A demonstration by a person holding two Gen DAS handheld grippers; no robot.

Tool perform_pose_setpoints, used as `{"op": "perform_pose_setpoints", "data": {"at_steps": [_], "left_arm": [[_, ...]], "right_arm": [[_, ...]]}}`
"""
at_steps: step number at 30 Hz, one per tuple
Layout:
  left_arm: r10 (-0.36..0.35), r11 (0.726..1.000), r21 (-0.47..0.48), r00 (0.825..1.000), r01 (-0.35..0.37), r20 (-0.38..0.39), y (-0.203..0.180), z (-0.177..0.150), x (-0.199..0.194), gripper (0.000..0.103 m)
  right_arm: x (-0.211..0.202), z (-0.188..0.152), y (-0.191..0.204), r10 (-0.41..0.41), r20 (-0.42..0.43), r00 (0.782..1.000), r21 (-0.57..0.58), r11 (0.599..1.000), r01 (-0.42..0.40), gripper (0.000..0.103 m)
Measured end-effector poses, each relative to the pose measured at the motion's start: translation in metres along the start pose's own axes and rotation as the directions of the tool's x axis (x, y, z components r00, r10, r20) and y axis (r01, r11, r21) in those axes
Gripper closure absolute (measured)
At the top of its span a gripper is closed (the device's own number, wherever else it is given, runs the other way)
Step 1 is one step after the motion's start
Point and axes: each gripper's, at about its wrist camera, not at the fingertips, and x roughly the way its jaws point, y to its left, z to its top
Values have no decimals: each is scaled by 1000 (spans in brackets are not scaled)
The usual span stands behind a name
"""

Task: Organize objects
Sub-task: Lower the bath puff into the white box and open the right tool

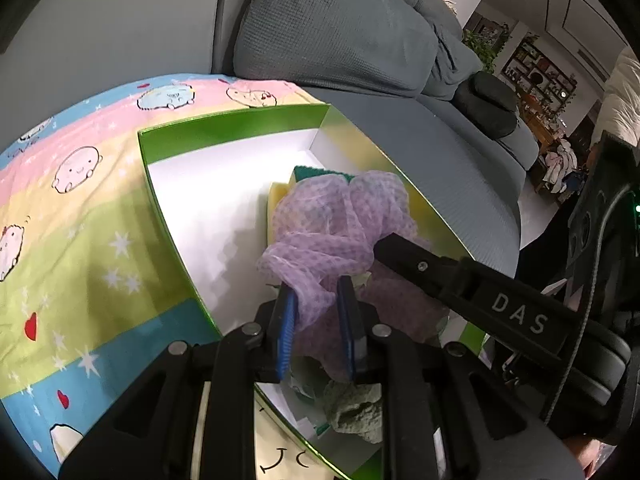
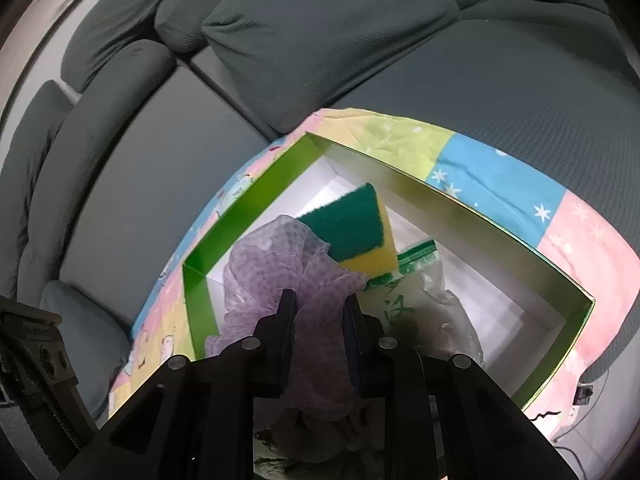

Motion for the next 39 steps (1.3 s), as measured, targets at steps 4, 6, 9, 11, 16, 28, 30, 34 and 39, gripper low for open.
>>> {"op": "perform_pose_setpoints", "data": {"at_steps": [4,6,9,11,16,28,30,34,39], "left_arm": [[7,1000,-5,1000,-7,-13,0,0,3,83],[1,1000,-13,1000,-1,-18,0,0,5,83],[-2,1000,-16,1000,2,-24,1,-1,5,83],[1,1000,-13,1000,-2,-26,0,0,5,82],[0,1000,-8,1000,0,-25,-2,1,8,77],[-16,1000,-8,1000,16,-15,-5,2,10,64],[-20,1000,-7,1000,20,-15,-6,2,10,61],[-3,1000,0,1000,3,-2,-9,2,5,49],[5,1000,-4,1000,-5,7,-9,0,-3,41]], "right_arm": [[3,0,-2,-17,-10,1000,10,1000,17,79],[3,0,-3,-17,-10,1000,11,1000,17,79],[3,0,-4,-22,-11,1000,14,1000,22,79],[5,-1,-5,-31,-18,999,21,999,31,79],[9,-1,-10,-46,-30,998,31,998,47,79],[10,-1,-13,-49,-22,999,44,998,50,78],[9,-1,-13,-53,-18,998,43,998,54,78],[4,-1,-14,-66,-1,998,48,997,66,78],[-5,-1,-11,-58,14,998,41,998,58,76]]}}
